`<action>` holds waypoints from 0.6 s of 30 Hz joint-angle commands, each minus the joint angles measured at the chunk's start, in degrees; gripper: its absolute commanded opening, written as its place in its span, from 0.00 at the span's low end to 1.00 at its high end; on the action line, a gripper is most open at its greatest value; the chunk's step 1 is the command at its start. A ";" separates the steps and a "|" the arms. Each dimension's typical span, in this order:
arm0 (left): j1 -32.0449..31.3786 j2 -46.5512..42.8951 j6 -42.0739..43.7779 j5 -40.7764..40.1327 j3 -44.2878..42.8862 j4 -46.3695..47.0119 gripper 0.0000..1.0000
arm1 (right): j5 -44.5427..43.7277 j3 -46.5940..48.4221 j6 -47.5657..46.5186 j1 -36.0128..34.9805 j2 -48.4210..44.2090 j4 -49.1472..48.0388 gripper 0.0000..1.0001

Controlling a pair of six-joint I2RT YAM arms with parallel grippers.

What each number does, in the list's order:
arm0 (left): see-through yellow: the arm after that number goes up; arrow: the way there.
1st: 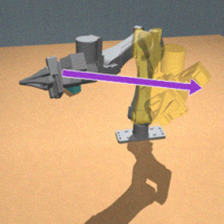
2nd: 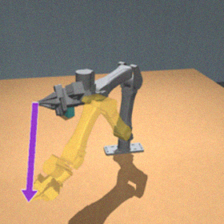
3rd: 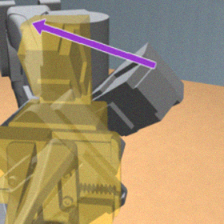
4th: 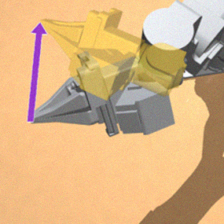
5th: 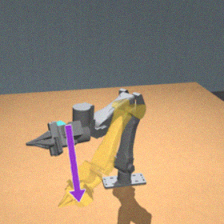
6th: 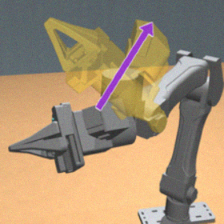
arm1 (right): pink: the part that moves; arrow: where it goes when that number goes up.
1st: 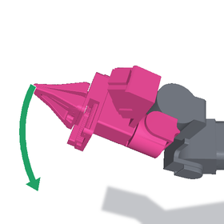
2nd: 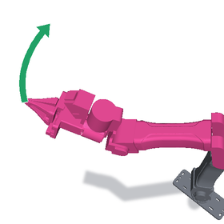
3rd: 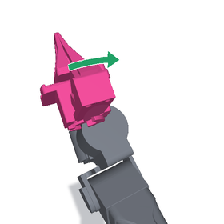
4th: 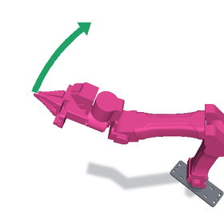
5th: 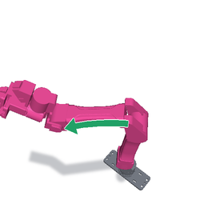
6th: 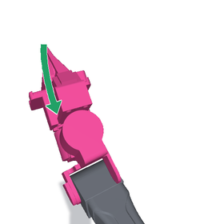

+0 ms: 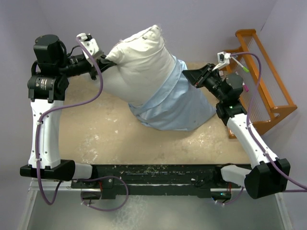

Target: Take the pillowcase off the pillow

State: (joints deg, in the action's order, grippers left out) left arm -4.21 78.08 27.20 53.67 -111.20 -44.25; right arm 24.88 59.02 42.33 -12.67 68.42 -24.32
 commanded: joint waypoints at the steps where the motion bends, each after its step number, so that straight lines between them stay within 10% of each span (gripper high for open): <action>1: 0.08 -1.21 0.91 -1.77 -1.20 2.47 0.00 | -0.18 -0.34 0.13 0.71 -2.27 -1.68 0.14; 18: 0.16 -4.13 1.72 -16.68 -1.22 8.46 0.00 | -23.37 -9.34 3.39 9.24 -0.59 12.61 0.00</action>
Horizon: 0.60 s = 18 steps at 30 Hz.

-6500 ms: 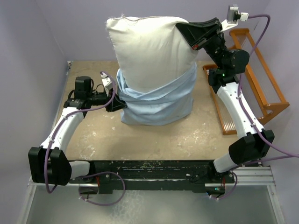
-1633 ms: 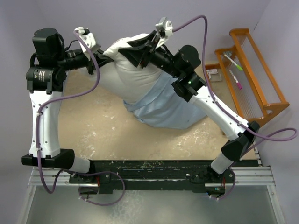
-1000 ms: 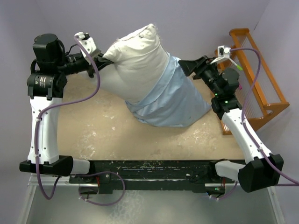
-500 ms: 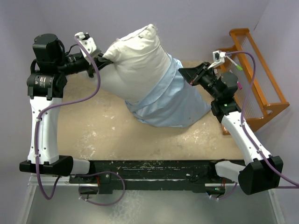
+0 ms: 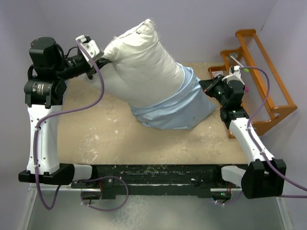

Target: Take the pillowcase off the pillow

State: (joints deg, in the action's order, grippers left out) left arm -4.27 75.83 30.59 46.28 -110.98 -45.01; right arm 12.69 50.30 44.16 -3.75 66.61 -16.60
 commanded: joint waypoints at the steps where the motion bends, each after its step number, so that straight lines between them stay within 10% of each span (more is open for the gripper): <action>1: 0.35 -2.13 -2.73 -12.87 -1.59 11.73 0.00 | -13.26 -1.09 2.14 0.32 1.88 5.91 0.00; 11: 2.51 -2.12 -10.64 -36.92 -3.00 37.10 0.00 | -25.96 -3.62 3.19 0.00 6.99 10.22 0.00; 18: 2.51 1.47 -19.32 -25.82 -10.04 36.44 0.00 | -29.70 6.28 -5.86 -5.62 4.56 11.21 0.02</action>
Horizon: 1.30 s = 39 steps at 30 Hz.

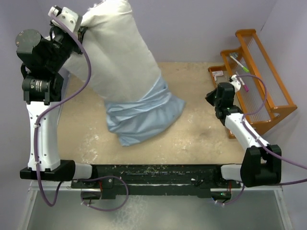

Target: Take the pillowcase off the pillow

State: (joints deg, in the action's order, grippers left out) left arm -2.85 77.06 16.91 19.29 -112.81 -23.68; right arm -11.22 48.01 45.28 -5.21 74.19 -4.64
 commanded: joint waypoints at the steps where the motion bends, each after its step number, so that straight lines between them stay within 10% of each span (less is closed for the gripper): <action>1: 1.09 1.08 -7.16 5.90 -9.79 13.10 0.00 | -5.57 11.04 -10.02 -5.92 -4.11 -2.59 0.11; 7: 0.92 4.17 -9.80 32.23 -12.89 4.93 0.00 | 22.00 23.03 -25.04 -12.76 -7.94 -20.67 0.65; 12: -0.30 5.48 -11.17 44.60 -13.01 -0.11 0.00 | 42.02 41.84 -34.02 -16.73 -2.70 -15.45 0.83; 39: -18.90 5.19 8.98 33.93 -9.51 -22.19 0.00 | 33.28 74.04 -72.59 -37.24 14.09 43.14 0.86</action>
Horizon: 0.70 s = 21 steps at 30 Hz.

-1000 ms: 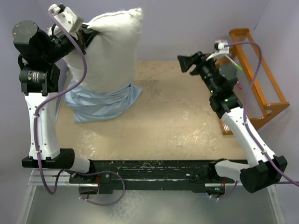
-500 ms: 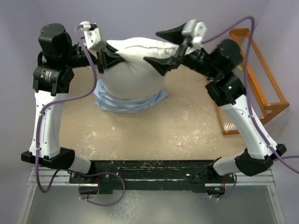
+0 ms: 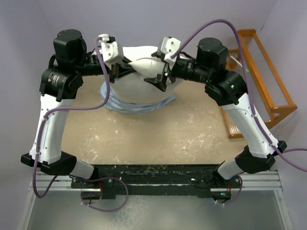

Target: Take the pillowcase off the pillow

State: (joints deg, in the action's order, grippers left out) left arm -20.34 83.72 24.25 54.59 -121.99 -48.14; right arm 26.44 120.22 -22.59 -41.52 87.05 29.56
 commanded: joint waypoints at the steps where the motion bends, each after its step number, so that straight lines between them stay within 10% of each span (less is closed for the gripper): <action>1: -1.61 -1.58 1.72 -1.74 -0.27 2.51 0.00 | -6.86 1.21 -5.36 -1.20 1.34 9.44 0.84; 6: -2.20 -2.48 -0.45 -2.71 -0.31 5.32 0.04 | -22.78 -4.32 -5.66 -1.34 1.75 2.26 0.40; 9: -2.09 -3.23 -1.69 -2.91 -0.59 5.07 0.75 | -22.02 -4.30 -1.83 -0.15 1.07 -5.75 0.03; 11: -2.09 -4.28 -1.05 -6.00 0.68 3.69 1.00 | -17.74 -6.39 5.95 4.51 -1.65 -15.15 0.00; 15: 1.22 -8.08 4.61 -12.51 9.87 -0.32 0.99 | -1.07 -17.45 21.95 15.24 -9.35 -38.17 0.00; 21: 22.60 -12.41 10.10 0.04 24.87 -2.38 1.00 | 15.19 -21.76 37.05 25.89 -11.15 -50.81 0.00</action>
State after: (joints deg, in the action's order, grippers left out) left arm -7.46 72.10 28.38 49.23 -104.62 -47.13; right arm 30.79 98.98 0.23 -20.08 80.20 1.26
